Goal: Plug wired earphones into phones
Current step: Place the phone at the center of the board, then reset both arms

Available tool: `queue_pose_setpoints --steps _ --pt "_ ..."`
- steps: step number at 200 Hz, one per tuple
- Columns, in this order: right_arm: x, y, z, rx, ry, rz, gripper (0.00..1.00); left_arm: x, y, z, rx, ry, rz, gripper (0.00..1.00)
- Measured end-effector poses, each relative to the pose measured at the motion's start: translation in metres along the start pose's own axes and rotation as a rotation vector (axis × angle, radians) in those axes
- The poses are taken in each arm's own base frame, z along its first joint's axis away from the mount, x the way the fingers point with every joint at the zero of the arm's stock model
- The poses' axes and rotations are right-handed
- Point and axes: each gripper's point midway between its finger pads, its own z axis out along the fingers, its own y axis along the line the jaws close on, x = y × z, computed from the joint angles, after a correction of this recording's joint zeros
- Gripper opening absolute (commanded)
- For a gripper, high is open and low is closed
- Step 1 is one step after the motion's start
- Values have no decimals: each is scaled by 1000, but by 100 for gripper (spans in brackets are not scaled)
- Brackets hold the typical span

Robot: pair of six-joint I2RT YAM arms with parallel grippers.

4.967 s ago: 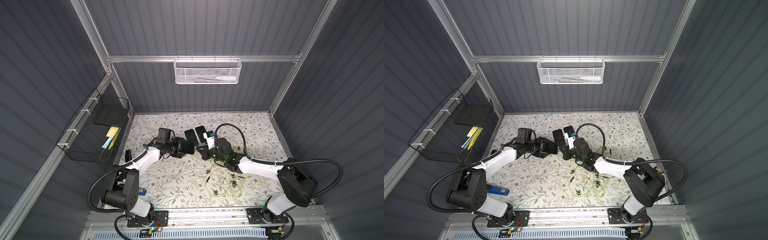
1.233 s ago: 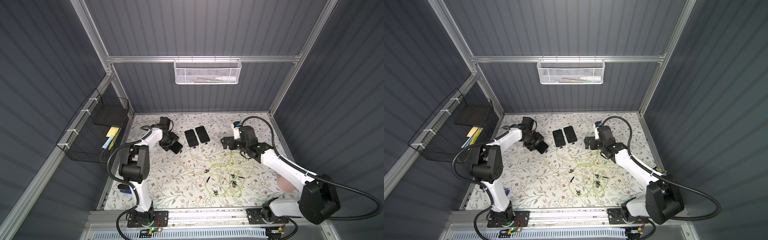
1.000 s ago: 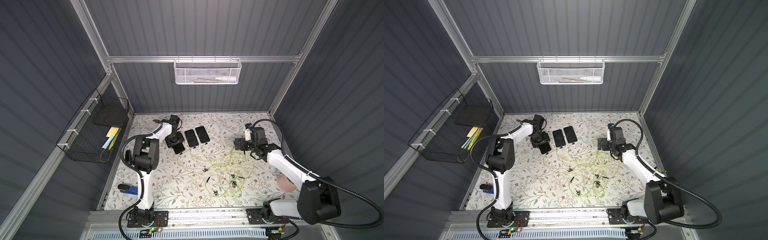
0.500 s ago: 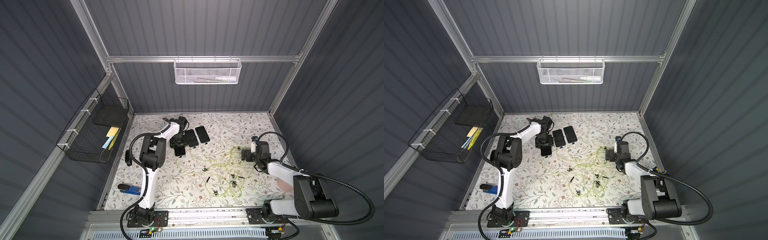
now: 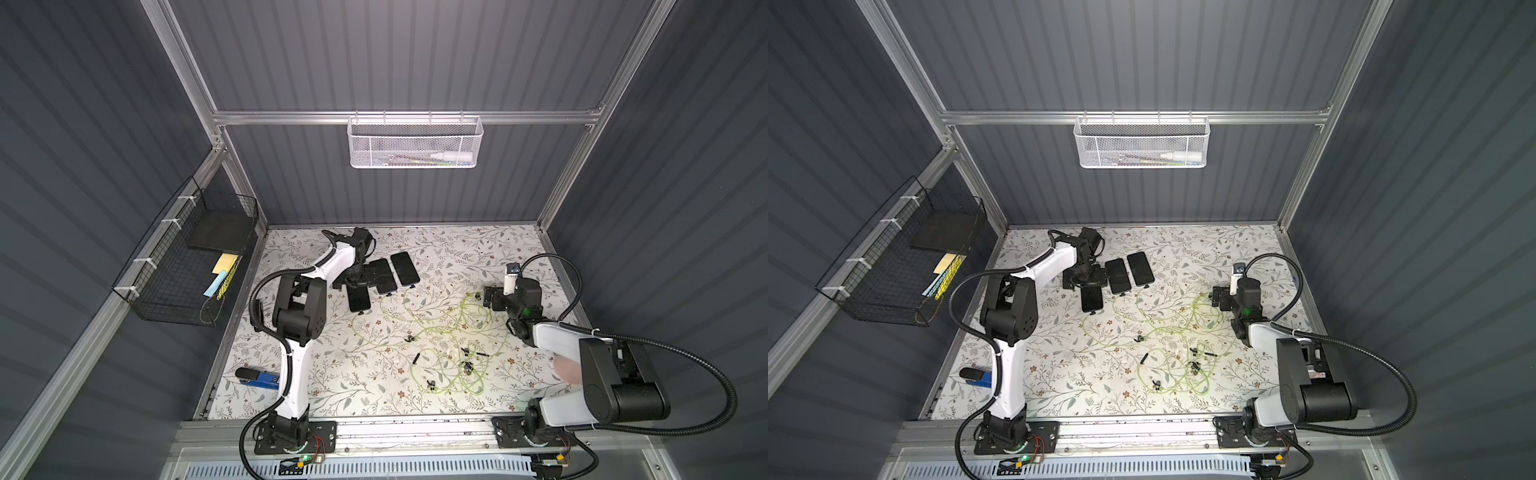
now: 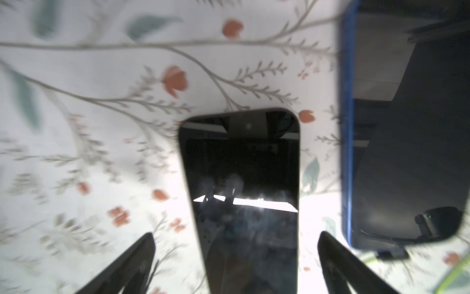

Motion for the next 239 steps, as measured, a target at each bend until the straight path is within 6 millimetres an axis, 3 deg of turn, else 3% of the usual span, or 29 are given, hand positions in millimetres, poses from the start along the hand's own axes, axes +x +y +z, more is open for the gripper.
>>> queue_pose_setpoints --steps 18,38,58,69,80,112,131,182,205,239 --pt "-5 -8 3 16 -65 14 99 -6 19 -41 -3 -137 -27 100" --pt "16 -21 7 37 -45 39 99 -8 58 -84 -7 -318 -111 100" --pt "26 -25 6 41 -46 58 99 0 108 -99 -72 -450 -214 100" --pt "23 -24 5 36 -61 61 99 9 134 -94 -137 -491 -258 100" --pt "17 -23 5 30 -85 62 99 18 148 -82 -186 -508 -270 100" --pt "8 -23 4 24 -123 66 99 45 159 -40 -264 -528 -226 100" --pt "5 -23 3 25 -135 68 99 52 161 -25 -272 -570 -208 100" --pt "3 -23 3 25 -143 69 99 33 154 -4 -234 -696 -193 100" --pt "3 -23 3 25 -143 70 99 36 151 9 -218 -698 -171 100" --pt "3 -23 3 25 -143 72 99 31 148 6 -189 -730 -161 100"
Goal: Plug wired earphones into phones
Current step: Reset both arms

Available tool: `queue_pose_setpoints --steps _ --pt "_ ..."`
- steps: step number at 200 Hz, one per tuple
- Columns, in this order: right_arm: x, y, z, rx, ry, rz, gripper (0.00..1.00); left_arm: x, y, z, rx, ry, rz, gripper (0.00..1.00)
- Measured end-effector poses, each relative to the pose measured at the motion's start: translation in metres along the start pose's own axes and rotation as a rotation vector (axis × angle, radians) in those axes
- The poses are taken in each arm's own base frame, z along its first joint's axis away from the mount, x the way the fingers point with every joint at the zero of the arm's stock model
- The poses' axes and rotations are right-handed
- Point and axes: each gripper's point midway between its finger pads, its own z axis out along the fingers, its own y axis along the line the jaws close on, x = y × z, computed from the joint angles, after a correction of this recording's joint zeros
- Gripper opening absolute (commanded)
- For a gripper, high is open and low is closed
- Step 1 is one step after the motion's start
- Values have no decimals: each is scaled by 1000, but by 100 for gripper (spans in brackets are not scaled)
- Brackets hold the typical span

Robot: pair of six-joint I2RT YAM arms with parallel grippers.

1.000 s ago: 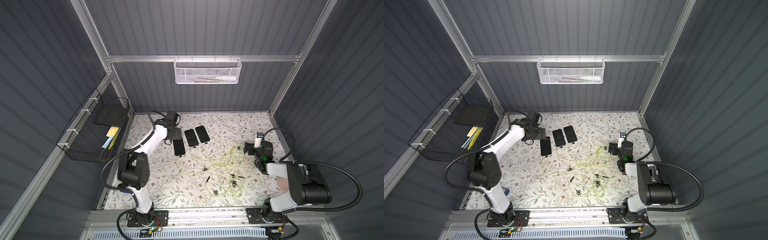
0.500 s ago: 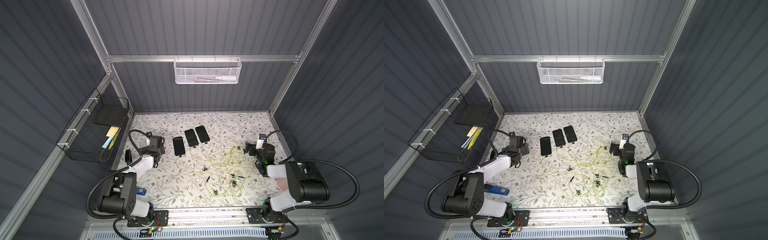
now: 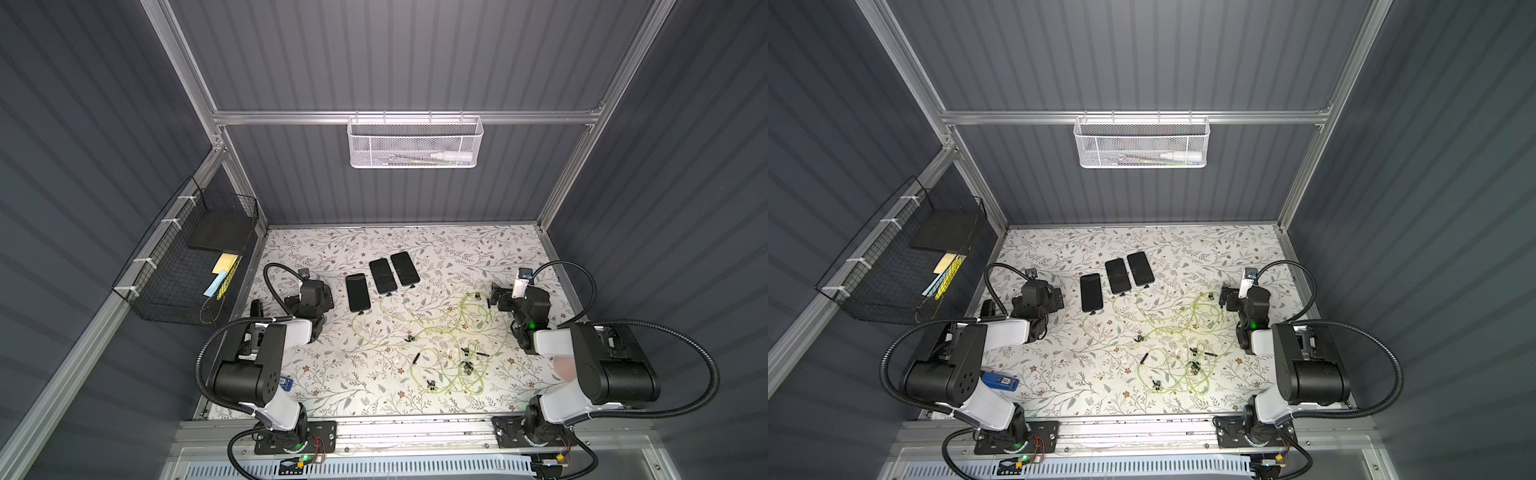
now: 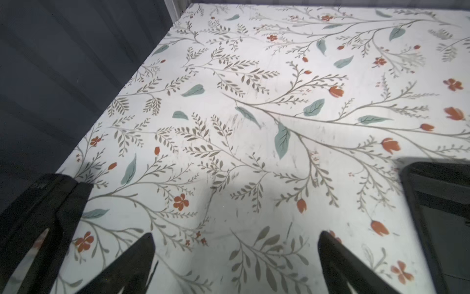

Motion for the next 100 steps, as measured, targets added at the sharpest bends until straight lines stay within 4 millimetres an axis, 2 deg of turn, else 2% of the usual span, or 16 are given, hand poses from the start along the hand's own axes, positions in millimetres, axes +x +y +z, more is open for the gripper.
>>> queue_pose_setpoints --steps 35,65,100 --pt "0 0 0 0 0 2 99 -5 -5 -1 33 -27 1 100" --pt "0 0 0 0 0 5 99 0 -2 -8 39 -42 -7 100" --pt "0 0 0 0 0 7 99 -1 -2 -7 38 -40 -4 100"
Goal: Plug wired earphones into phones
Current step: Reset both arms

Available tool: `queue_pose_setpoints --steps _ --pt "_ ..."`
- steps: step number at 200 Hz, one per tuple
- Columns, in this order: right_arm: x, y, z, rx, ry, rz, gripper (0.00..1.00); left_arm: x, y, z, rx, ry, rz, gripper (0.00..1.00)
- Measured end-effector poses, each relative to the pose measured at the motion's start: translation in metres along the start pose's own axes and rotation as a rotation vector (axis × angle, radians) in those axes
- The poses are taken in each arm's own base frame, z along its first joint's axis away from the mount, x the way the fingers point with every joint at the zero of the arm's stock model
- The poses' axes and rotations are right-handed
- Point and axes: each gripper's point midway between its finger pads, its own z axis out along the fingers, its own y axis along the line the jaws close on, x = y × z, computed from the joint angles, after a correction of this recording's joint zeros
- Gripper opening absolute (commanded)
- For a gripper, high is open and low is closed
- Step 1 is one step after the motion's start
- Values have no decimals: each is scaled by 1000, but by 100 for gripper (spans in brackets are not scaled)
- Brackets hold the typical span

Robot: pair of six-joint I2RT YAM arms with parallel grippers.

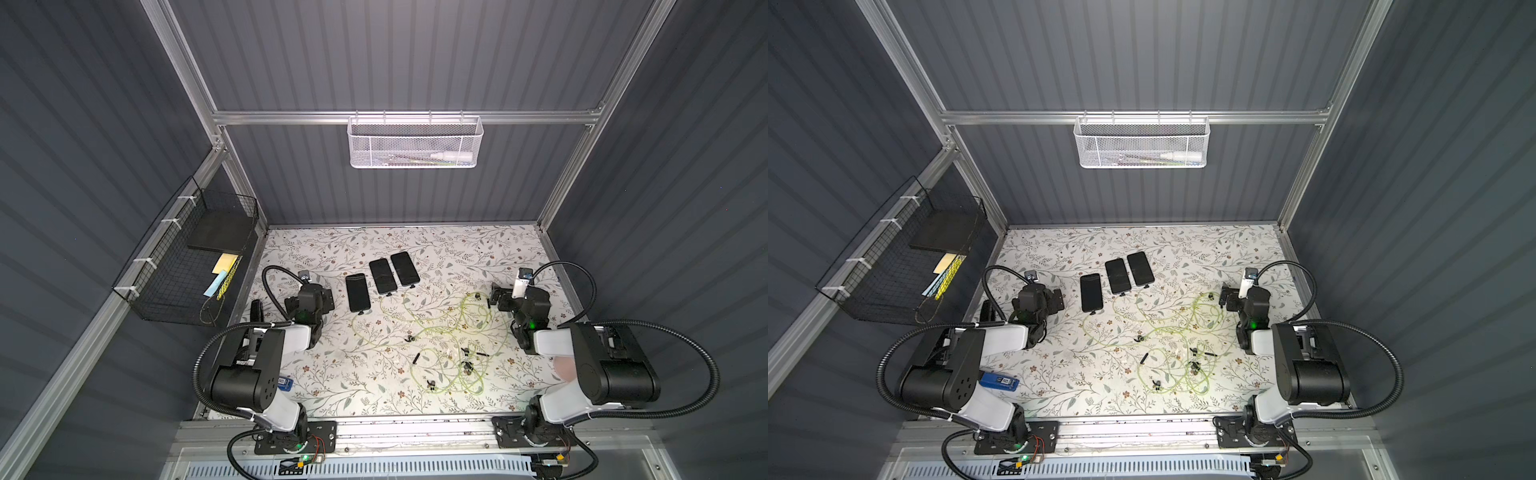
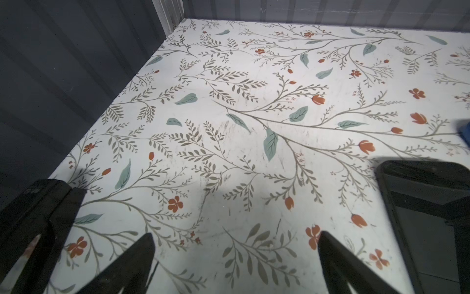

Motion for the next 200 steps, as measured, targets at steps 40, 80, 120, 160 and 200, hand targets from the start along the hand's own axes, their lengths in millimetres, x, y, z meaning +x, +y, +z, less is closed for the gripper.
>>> queue_pose_setpoints --steps 40,80,120,160,200 --pt "0 0 0 0 0 0 99 -10 12 13 -57 -49 20 100" --pt "0 0 0 0 0 0 99 2 20 23 -77 -39 35 100" --pt "0 0 0 0 0 0 99 7 20 18 -59 -82 29 100" --pt "0 0 0 0 0 0 99 1 19 17 -51 -119 18 100" --pt "2 4 1 3 11 -20 99 0 19 17 -50 -122 16 100"
